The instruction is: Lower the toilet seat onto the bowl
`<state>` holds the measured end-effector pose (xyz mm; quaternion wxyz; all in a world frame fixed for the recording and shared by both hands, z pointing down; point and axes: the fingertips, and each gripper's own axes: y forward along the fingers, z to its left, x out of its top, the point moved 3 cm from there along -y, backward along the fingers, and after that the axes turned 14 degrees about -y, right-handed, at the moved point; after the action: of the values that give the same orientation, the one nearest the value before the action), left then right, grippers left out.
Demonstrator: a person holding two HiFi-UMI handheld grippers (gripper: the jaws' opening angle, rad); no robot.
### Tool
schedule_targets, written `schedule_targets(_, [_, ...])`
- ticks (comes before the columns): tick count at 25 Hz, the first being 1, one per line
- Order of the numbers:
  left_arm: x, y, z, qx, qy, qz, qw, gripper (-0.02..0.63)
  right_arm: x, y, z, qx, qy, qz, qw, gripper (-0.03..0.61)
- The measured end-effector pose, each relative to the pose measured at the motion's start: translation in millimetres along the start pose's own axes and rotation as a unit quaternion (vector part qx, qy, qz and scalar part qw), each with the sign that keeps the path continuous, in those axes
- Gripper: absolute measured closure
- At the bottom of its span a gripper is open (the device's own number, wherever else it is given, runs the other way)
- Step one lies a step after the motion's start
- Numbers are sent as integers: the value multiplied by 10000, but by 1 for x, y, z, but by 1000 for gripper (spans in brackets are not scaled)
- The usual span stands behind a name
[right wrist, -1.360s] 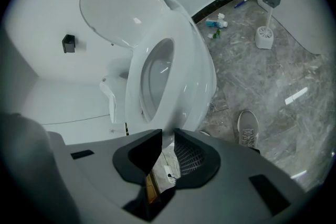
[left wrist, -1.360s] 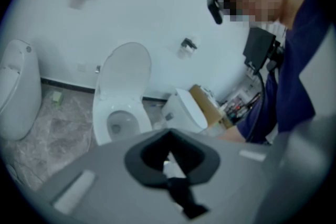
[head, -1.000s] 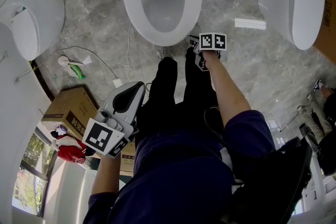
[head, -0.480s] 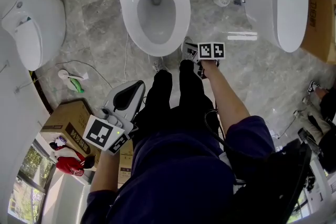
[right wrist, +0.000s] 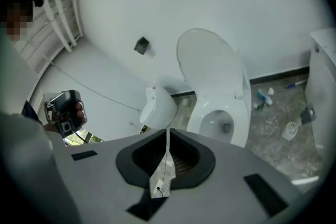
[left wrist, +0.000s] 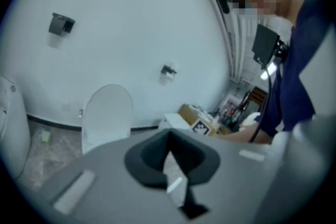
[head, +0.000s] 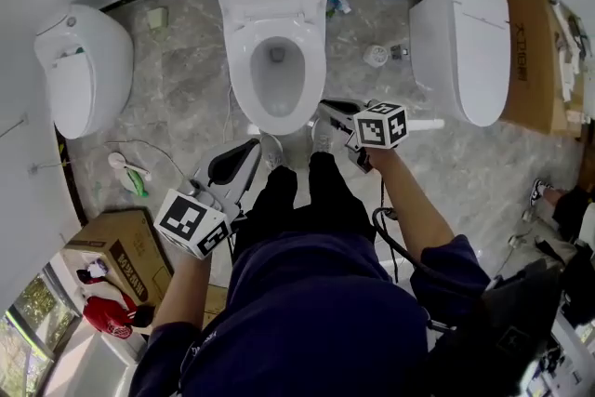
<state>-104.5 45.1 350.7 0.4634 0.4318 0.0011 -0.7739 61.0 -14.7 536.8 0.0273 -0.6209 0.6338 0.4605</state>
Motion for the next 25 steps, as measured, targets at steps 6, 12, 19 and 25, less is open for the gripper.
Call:
schedule_targets(6, [34, -11, -25, -99, 384, -410, 9984, 612, 75, -47, 72, 76, -1059, -543, 9929, 557])
schedule_targets(12, [67, -22, -38, -155, 661, -820, 9943, 611, 137, -86, 128, 20, -1751, -1205, 9772, 565])
schedule_targets(19, [103, -26, -63, -282, 1017, -1172, 9875, 612, 194, -127, 180, -129, -2434, -1852, 9520, 569])
schedule_targets(25, [122, -18, -79, -381, 1178, -1282, 9840, 611, 218, -148, 205, -104, -2784, -2196, 9350, 569])
